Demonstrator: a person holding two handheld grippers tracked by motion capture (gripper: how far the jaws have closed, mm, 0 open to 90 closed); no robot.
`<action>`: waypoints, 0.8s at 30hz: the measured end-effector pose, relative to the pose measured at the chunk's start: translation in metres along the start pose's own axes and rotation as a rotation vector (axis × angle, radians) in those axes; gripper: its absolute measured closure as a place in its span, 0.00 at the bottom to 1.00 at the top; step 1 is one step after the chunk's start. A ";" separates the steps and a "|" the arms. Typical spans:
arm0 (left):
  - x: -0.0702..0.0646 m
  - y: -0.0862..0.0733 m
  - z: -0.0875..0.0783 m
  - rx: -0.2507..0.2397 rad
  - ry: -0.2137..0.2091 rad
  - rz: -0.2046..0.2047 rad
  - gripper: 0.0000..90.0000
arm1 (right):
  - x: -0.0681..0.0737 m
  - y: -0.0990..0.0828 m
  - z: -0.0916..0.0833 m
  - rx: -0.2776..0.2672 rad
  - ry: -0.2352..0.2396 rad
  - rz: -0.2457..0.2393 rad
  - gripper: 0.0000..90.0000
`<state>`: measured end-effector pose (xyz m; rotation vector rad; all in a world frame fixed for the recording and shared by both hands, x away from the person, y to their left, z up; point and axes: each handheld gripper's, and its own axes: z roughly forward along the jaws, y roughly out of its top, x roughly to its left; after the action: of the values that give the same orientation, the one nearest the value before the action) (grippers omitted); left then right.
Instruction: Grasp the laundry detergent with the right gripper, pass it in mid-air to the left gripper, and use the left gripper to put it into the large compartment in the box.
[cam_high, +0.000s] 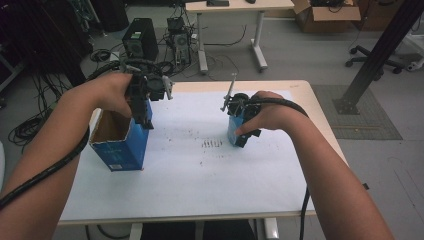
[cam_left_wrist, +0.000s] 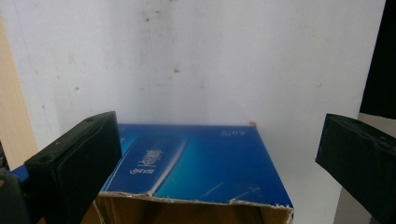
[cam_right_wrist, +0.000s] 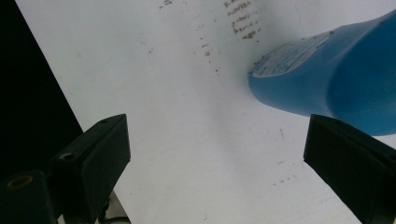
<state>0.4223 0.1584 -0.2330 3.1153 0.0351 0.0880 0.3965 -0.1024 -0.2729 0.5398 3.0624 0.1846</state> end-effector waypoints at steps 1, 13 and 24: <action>0.000 0.000 0.000 0.001 0.001 0.001 0.00 | 0.000 0.000 0.001 0.003 -0.001 0.001 0.08; 0.000 -0.002 0.002 0.008 -0.002 0.005 0.00 | 0.000 0.001 0.001 0.009 -0.003 -0.001 0.08; -0.009 0.001 0.009 0.000 -0.014 0.020 0.00 | 0.003 -0.003 0.006 0.025 -0.004 0.004 0.08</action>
<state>0.4134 0.1573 -0.2423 3.1165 0.0032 0.0674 0.3932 -0.1033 -0.2797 0.5462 3.0644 0.1455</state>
